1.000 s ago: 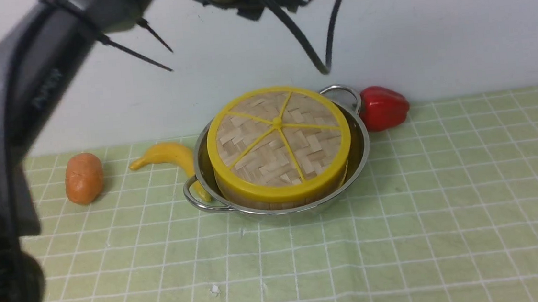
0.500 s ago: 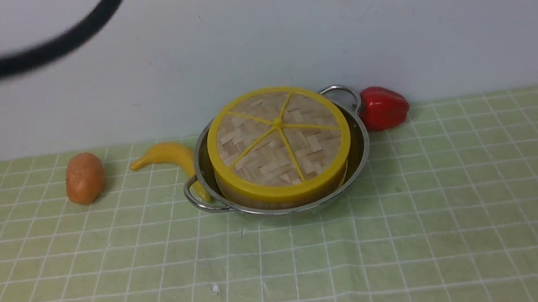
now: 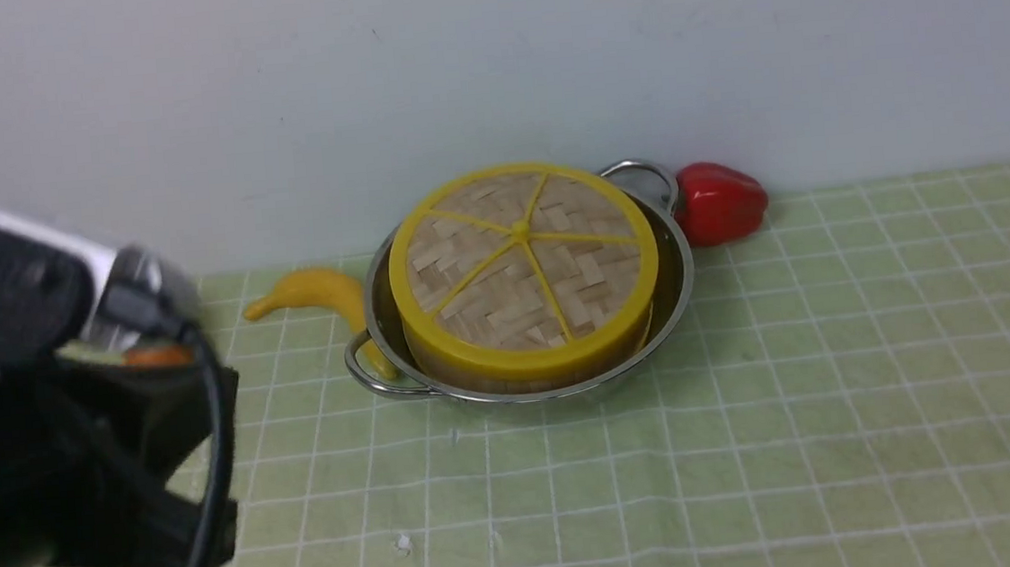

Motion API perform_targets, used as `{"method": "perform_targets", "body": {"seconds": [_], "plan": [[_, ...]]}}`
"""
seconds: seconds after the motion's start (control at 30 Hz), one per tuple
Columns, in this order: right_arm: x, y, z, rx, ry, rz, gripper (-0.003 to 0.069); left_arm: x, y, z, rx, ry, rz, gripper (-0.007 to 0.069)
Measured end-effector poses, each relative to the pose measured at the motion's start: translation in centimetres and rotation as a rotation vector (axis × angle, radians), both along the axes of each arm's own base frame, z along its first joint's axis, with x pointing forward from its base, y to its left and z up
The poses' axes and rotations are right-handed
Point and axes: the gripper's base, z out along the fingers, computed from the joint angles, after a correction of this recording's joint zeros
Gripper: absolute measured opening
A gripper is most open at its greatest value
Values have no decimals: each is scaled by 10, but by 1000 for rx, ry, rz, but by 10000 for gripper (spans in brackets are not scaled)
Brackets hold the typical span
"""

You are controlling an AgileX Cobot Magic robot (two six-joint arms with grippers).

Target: Place the steamer in the pot on the green tablecloth, and put the lid on the steamer.

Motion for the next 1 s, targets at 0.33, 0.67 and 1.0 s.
{"method": "perform_targets", "body": {"seconds": [0.33, 0.67, 1.0], "plan": [[0, 0, 0, 13, 1, -4, 15, -38, 20, 15, -176, -185, -17, -18], [0, 0, 0, 13, 1, -3, 48, -35, 27, 11, -24, -284, -17, 10], [0, 0, 0, 16, -1, -4, 74, -55, 70, -94, 39, -322, 381, 22]]}}
